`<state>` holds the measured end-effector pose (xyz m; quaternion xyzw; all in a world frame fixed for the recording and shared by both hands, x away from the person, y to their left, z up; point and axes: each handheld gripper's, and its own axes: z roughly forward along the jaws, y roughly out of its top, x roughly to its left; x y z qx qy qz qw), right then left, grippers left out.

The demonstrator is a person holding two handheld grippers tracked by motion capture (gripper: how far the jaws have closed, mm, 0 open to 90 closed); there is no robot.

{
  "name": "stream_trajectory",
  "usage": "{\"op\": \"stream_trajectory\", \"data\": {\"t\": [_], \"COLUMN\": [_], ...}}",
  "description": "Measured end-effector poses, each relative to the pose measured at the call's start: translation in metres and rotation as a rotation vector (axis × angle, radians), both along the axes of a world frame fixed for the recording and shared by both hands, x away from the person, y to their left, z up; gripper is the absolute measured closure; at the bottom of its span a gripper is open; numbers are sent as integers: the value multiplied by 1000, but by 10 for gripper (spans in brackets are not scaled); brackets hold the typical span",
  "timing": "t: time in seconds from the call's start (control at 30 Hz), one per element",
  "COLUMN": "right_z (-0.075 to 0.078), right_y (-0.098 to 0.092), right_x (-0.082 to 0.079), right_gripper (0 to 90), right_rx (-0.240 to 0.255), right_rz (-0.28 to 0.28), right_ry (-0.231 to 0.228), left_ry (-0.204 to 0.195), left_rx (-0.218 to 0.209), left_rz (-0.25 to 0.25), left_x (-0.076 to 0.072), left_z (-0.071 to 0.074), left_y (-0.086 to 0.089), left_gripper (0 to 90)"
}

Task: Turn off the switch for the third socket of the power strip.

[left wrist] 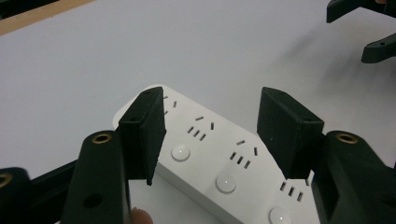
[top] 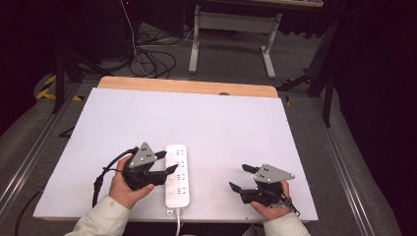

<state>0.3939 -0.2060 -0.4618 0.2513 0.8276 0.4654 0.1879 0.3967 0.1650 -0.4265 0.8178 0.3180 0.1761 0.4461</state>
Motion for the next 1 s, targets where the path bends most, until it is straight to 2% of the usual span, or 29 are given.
{"op": "stream_trajectory", "data": {"t": [0.1,0.33,0.47,0.5,0.57,0.63,0.67,0.7,0.8,0.9,0.97,1.0], "right_z": [0,0,0,0,0,0,0,0,0,1,1,1], "right_y": [0,-1,-1,-1,-1,-1,-1,-1,-1,-1,-1,-1], "right_x": [0,0,0,0,0,0,0,0,0,0,-1,-1], "right_gripper": [268,268,268,268,268,268,268,268,268,268,268,267], "right_rx": [1,2,3,3,3,3,3,3,6,9,8,9], "right_rz": [1,3,4,4,5,6,6,6,5,5,6,6], "right_ry": [-1,0,-2,-2,-3,-2,-2,-3,-7,-7,-8,-8], "left_ry": [-3,-1,15,26,47,91,91,112,135,166,170,186], "left_rx": [8,14,19,13,12,-1,-1,-1,-1,9,29,21], "left_rz": [-10,1,2,8,8,24,24,34,36,51,62,62], "left_x": [1,3,5,5,7,11,11,13,15,19,21,22], "left_z": [0,-1,-1,-2,-2,-3,-3,-4,-4,-6,-7,-8], "left_y": [-4,-5,-5,-6,-6,-6,-6,-6,-6,-6,-6,-7], "left_gripper": [422,447,536,536,635,722,756,793,880,897,898,898]}}
